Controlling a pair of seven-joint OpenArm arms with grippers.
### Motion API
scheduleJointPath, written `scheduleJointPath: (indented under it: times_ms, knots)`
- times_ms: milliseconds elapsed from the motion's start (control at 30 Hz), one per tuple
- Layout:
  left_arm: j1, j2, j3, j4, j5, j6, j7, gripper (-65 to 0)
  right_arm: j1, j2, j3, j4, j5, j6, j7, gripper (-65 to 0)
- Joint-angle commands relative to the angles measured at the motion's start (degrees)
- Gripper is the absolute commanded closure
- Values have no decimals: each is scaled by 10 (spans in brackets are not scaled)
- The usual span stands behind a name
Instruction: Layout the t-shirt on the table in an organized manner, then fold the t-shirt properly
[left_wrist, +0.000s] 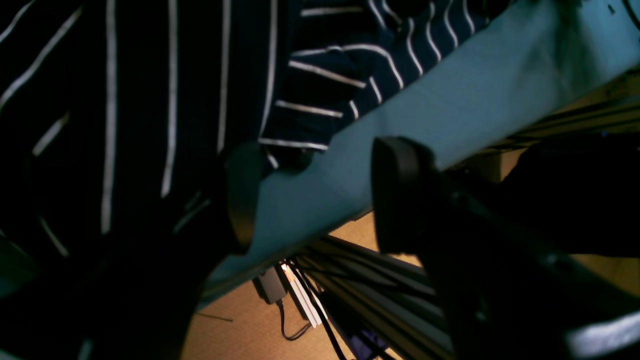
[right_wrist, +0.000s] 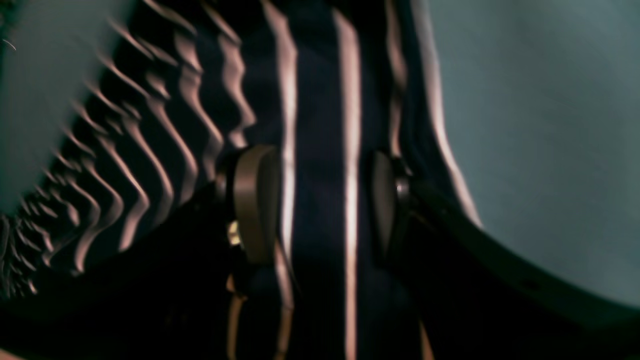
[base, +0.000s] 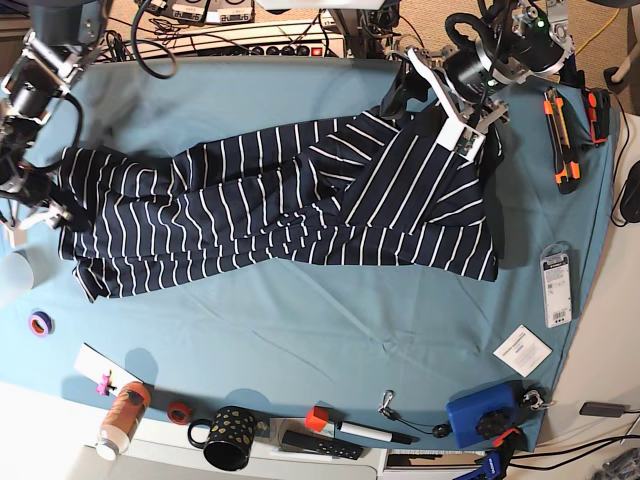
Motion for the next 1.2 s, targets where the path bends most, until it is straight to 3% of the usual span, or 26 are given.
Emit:
scheduleJointPath:
  times_ms: [0, 133, 400, 500, 633, 733, 833, 1000, 1167]
  knots:
    - [2, 0, 0, 9, -8, -3, -12, -352, 10, 3, 1, 5, -8, 3, 3, -288]
    - [2, 0, 0, 9, -8, -3, -12, -352, 13, -26, 1, 5, -49, 0, 12, -288]
    - [2, 0, 0, 9, -9, -3, -13, -352, 13, -63, 0, 5, -50, 1, 5, -283]
    - [2, 0, 0, 9, -9, -3, -13, -352, 16, -65, 0, 5, -47, 1, 5, -194]
    - [2, 0, 0, 9, -9, -3, -13, -352, 30, -65, 0, 5, -47, 1, -10, -10]
    - [2, 0, 0, 9, -9, -3, -13, -352, 46, -64, 0, 5, -80, 1, -18, 0]
    - [2, 0, 0, 9, -9, -3, -13, -352, 60, -52, 0, 9, -101, 2, -8, 0]
    - [2, 0, 0, 9, -9, -3, -13, -352, 63, -5, 0, 60, -166, -5, 67, 0]
    - [2, 0, 0, 9, -10, -3, -27, -352, 62, 45, 1, 77, -186, -23, 78, 0]
